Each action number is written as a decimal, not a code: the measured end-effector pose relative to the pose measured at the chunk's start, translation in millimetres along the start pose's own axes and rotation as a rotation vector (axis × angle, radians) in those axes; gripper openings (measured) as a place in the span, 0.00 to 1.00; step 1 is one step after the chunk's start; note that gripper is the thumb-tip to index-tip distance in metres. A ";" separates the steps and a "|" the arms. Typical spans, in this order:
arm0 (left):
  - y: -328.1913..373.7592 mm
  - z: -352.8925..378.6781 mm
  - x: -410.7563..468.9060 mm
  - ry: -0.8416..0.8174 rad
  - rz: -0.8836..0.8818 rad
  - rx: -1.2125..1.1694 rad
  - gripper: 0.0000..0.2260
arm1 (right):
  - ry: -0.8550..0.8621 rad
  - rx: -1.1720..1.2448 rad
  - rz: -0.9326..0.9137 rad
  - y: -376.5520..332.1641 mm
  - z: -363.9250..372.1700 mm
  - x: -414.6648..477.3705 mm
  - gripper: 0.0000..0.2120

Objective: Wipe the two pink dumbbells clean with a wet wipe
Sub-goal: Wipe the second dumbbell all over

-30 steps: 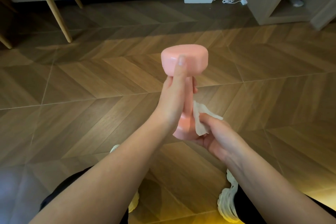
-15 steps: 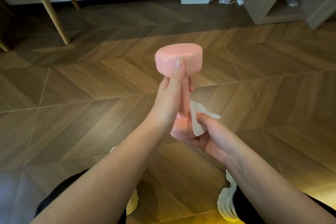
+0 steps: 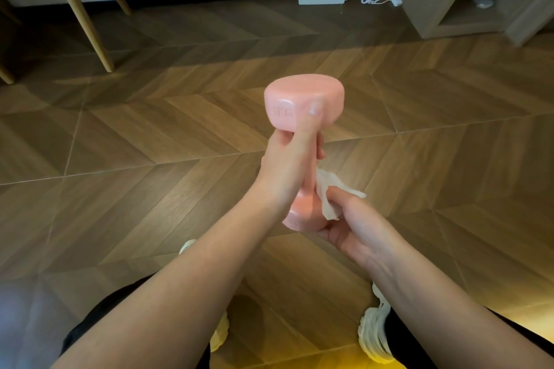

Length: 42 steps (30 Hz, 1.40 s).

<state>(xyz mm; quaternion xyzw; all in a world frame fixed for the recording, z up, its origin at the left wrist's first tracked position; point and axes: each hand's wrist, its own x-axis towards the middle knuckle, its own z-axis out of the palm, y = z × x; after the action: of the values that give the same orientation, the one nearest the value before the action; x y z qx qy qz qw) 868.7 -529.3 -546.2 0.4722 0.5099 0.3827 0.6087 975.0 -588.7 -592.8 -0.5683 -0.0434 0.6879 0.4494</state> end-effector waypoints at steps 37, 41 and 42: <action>-3.7 -7.8 6.0 -0.204 0.041 -0.149 0.46 | 0.062 -0.088 0.085 14.1 6.3 5.6 0.07; -9.2 -4.3 0.5 -0.085 -0.037 0.034 0.38 | 0.065 -0.020 0.056 9.7 0.7 4.8 0.09; -9.7 -4.3 0.6 -0.055 -0.058 -0.007 0.38 | 0.059 -0.027 0.041 8.1 0.1 5.1 0.10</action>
<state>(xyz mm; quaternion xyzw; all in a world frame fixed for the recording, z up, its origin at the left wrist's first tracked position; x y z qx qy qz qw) 864.4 -530.5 -555.8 0.4654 0.5049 0.3536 0.6352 970.5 -590.1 -601.2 -0.5950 -0.0282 0.6793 0.4286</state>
